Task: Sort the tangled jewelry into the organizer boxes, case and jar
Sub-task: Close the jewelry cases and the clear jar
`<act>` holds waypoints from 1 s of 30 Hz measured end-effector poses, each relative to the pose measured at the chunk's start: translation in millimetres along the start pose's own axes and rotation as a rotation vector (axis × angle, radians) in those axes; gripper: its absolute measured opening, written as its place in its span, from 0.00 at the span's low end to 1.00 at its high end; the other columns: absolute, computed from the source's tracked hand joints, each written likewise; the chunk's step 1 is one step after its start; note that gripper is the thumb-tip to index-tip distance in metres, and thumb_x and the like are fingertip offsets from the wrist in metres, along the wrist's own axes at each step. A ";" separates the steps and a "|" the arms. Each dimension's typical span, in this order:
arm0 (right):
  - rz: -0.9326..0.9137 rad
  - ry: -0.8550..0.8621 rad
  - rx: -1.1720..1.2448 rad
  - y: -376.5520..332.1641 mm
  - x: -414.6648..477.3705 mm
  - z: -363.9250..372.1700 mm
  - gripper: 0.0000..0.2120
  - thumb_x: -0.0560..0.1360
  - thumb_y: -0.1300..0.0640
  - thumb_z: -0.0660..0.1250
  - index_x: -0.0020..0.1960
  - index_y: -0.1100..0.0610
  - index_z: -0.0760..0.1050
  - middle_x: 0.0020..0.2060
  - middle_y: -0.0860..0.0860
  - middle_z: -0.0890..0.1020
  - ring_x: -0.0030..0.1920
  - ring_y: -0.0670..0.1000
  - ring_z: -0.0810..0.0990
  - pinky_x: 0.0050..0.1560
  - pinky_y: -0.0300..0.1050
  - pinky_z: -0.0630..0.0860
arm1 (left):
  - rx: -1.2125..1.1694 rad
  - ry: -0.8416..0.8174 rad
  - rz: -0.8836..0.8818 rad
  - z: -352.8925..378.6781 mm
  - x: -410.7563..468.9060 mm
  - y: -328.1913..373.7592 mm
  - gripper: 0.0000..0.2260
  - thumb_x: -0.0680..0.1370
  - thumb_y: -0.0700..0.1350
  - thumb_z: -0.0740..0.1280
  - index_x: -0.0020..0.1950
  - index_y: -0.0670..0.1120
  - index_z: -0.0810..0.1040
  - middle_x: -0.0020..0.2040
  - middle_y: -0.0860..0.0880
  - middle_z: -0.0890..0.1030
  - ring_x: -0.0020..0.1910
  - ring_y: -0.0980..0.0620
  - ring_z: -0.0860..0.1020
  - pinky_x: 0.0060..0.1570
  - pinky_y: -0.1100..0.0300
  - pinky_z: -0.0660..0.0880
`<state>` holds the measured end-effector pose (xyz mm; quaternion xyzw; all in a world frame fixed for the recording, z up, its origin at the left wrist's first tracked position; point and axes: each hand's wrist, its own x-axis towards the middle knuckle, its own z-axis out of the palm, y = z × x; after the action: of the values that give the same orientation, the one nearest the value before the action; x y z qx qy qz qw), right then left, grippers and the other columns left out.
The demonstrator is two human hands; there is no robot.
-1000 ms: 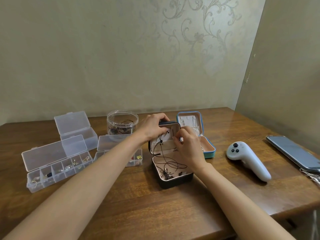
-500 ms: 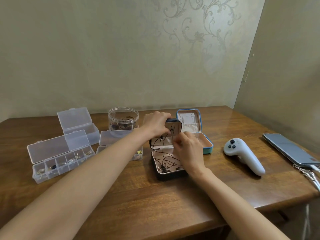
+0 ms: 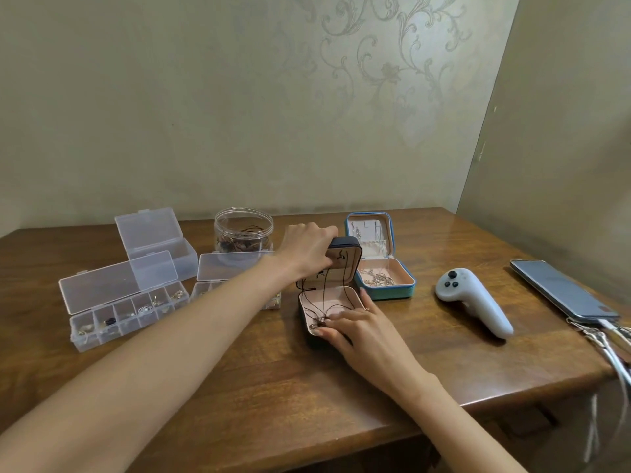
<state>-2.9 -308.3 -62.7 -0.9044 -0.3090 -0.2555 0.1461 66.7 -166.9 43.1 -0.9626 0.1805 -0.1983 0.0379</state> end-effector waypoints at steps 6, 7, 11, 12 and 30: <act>0.237 0.350 0.312 13.4 -15.1 -13.0 0.16 0.76 0.46 0.62 0.44 0.54 0.84 0.39 0.46 0.85 0.42 0.44 0.82 0.61 0.44 0.72 | -0.325 -0.441 0.115 2.5 -33.5 3.6 0.36 0.70 0.63 0.70 0.72 0.50 0.62 0.68 0.47 0.72 0.64 0.45 0.71 0.62 0.53 0.69; 0.312 0.483 0.424 11.9 -15.3 -19.9 0.13 0.77 0.49 0.64 0.42 0.55 0.83 0.36 0.45 0.84 0.39 0.42 0.81 0.51 0.39 0.75 | -0.342 -0.487 0.140 5.6 -38.4 4.3 0.40 0.69 0.63 0.70 0.74 0.49 0.59 0.71 0.47 0.67 0.68 0.45 0.67 0.66 0.52 0.66; 0.621 0.486 0.576 19.9 -5.9 -26.9 0.03 0.77 0.58 0.67 0.48 0.51 0.78 0.40 0.43 0.82 0.40 0.40 0.79 0.44 0.37 0.75 | -0.285 -0.616 0.098 12.6 -47.2 8.3 0.50 0.68 0.66 0.70 0.78 0.51 0.44 0.77 0.47 0.48 0.75 0.43 0.49 0.73 0.45 0.52; 0.659 0.387 0.583 21.7 -4.1 -26.0 0.04 0.77 0.57 0.66 0.50 0.52 0.79 0.42 0.44 0.82 0.42 0.41 0.80 0.46 0.39 0.75 | -0.245 -0.625 0.088 15.2 -48.3 11.9 0.52 0.67 0.67 0.70 0.77 0.51 0.40 0.77 0.47 0.47 0.75 0.43 0.47 0.73 0.43 0.51; 0.737 -0.126 1.433 46.4 38.4 -29.3 0.13 0.78 0.53 0.63 0.54 0.59 0.81 0.48 0.57 0.82 0.47 0.52 0.80 0.46 0.45 0.76 | -0.598 -0.032 0.363 41.2 -76.4 -4.3 0.52 0.60 0.55 0.80 0.75 0.47 0.54 0.69 0.48 0.61 0.69 0.52 0.59 0.70 0.56 0.59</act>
<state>41.7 -337.6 -22.2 -0.6474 -0.0872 0.1206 0.7475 19.0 -135.1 -22.2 -0.8864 0.3980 -0.1117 -0.2083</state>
